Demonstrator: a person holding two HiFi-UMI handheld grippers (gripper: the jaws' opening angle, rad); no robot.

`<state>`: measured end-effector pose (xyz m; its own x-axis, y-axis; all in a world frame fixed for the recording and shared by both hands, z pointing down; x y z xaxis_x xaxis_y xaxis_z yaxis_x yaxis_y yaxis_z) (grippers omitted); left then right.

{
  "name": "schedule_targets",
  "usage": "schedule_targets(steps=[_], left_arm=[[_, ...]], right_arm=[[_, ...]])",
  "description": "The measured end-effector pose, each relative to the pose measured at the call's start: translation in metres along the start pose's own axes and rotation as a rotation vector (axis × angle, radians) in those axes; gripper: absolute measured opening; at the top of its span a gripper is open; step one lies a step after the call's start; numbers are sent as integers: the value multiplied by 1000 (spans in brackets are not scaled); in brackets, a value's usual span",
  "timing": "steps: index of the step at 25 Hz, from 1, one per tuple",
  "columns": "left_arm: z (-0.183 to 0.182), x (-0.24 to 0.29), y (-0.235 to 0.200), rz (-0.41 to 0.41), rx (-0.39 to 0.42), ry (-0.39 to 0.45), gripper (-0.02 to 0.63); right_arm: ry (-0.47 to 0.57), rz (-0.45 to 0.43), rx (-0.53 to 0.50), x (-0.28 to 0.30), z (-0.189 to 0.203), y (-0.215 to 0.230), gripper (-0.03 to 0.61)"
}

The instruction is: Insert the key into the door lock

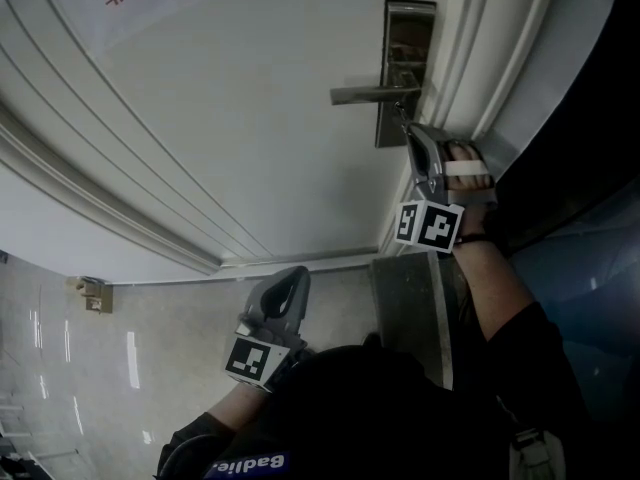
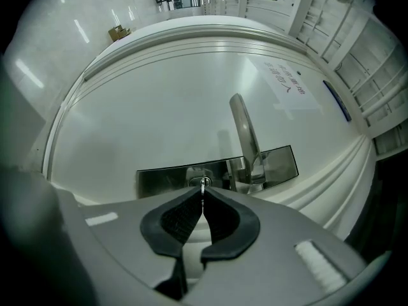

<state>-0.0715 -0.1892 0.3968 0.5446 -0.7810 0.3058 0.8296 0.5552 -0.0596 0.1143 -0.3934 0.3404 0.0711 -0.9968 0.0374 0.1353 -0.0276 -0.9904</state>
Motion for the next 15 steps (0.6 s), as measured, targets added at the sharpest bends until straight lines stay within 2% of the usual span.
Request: schedule_targets(steps=[8, 15], left_arm=[[-26, 4, -3, -8, 28, 46, 15], [-22, 7, 8, 21, 20, 35, 15]], right_arm=[[-20, 1, 11, 1, 1, 1, 12], [-38, 14, 11, 2, 0, 0, 13]])
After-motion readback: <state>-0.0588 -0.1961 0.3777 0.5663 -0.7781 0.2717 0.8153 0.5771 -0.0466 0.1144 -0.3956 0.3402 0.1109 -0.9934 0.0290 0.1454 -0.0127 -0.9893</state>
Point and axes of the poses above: the fingertips, and each gripper's own axes: x forward along the fingers, y to its right, z out of its underside, the point moved 3 cm from there along -x, backward along the fingers, and after that the axes turned 15 degrees about -y, right-handed, at the moved point
